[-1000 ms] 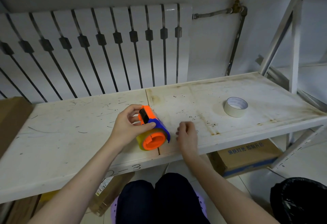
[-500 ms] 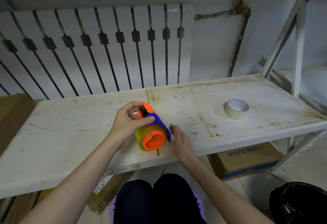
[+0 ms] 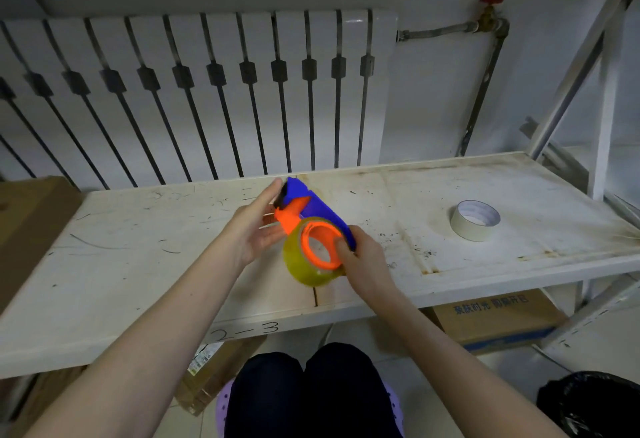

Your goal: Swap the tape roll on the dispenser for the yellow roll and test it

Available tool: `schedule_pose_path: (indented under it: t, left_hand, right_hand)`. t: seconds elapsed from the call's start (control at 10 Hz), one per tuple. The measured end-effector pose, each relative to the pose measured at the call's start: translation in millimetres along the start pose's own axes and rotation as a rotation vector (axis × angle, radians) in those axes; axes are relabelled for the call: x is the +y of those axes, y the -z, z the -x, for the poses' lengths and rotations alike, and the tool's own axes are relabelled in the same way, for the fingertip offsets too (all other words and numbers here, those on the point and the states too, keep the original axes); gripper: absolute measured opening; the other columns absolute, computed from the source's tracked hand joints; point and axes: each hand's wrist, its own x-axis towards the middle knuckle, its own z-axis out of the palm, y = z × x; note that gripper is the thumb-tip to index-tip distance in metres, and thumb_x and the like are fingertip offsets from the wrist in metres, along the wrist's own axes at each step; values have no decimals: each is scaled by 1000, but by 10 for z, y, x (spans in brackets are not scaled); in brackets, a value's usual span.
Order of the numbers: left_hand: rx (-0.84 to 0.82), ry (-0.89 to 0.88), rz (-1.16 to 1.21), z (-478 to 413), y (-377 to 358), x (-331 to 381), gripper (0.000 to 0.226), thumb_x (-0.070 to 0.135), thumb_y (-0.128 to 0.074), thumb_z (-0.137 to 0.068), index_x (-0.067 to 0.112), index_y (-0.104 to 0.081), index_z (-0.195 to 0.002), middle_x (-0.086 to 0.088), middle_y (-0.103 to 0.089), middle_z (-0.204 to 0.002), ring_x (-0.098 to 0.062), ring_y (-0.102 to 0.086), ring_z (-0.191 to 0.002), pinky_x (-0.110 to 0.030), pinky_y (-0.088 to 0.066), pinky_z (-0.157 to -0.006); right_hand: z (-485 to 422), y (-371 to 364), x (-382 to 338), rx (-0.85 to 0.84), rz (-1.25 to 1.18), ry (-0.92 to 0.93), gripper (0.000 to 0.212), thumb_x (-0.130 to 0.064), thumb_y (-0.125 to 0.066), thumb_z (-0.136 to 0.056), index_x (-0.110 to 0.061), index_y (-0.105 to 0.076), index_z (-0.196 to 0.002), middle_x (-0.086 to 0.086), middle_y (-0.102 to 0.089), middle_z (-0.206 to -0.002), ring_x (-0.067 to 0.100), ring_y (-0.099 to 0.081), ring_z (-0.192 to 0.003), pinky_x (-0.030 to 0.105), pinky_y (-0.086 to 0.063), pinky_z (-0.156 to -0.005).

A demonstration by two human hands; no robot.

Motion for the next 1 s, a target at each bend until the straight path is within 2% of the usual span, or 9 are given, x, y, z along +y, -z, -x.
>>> schedule_pose_path:
  t: [0.1,0.3,0.4,0.5,0.6,0.7,0.8,0.9,1.0]
  left_hand:
    - [21,25,-217,-58,-57,-136,69,55,-71,-71,10,-52,-119,-12,-58,-117,-29,-61,-109,-38,-52,-89]
    - [-84,-125,-500,-97,-231,-516,43,15,-69,-81,11,-59,-123,-12,-61,-125,-24,-58,-116,-39,-46,-102]
    - [-92,-157,-557,-139,-295,-570,51,10,-66,-82,9,-54,-131,-9,-54,-134,-22,-50,-124,-36,-41,-107]
    - [-73,-152,-569,-210,-276,-592,54,7,-65,-82,6,-50,-134,-11,-52,-138,-24,-48,-127,-35,-39,-108]
    - [-63,-178,-589,-231,-261,-614,51,6,-63,-83,6,-52,-132,-11,-52,-137,-23,-48,-127,-30,-38,-104]
    - [-64,-212,-634,-222,-281,-645,45,6,-63,-82,7,-55,-127,-10,-56,-131,-22,-50,-123,-30,-40,-101]
    - [-75,-220,-646,-162,-291,-628,42,7,-63,-82,8,-57,-124,-11,-58,-128,-22,-52,-120,-34,-41,-102]
    - [-107,-200,-656,-135,-280,-669,44,10,-63,-83,9,-55,-126,-9,-58,-129,-21,-51,-122,-32,-42,-101]
    - [-96,-227,-729,-33,-300,-606,45,12,-64,-82,10,-54,-126,-8,-56,-129,-23,-51,-122,-33,-43,-99]
  right_hand:
    - [-225,37,36,29,71,-135,15,-24,-45,-94,-13,-54,-97,9,-62,-92,24,-63,-82,43,-60,-69]
    - [-547,23,61,88,333,-227,24,-23,-46,-94,-2,-51,-105,14,-60,-95,26,-55,-77,33,-47,-64]
    - [-618,-34,43,86,402,-251,26,-25,-44,-96,-2,-49,-107,11,-56,-93,24,-51,-77,32,-41,-64]
    - [-654,-72,82,54,513,-253,26,-30,-41,-96,-6,-51,-101,8,-61,-89,28,-62,-78,32,-47,-64]
    - [-636,-32,116,6,662,-242,26,-32,-39,-97,-11,-52,-90,7,-62,-83,26,-61,-75,29,-44,-63]
    - [-645,20,124,-10,779,-231,27,-28,-39,-97,-9,-58,-97,6,-56,-85,27,-61,-84,30,-43,-68]
    - [-644,57,121,-33,778,-245,23,-26,-40,-96,-11,-58,-92,5,-56,-82,26,-59,-81,33,-47,-70]
    - [-631,134,145,-51,781,-249,21,-28,-41,-95,-13,-50,-82,1,-49,-68,23,-54,-74,31,-44,-64]
    - [-535,190,81,14,802,-185,24,-31,-40,-96,-11,-52,-93,5,-52,-84,25,-54,-75,32,-44,-63]
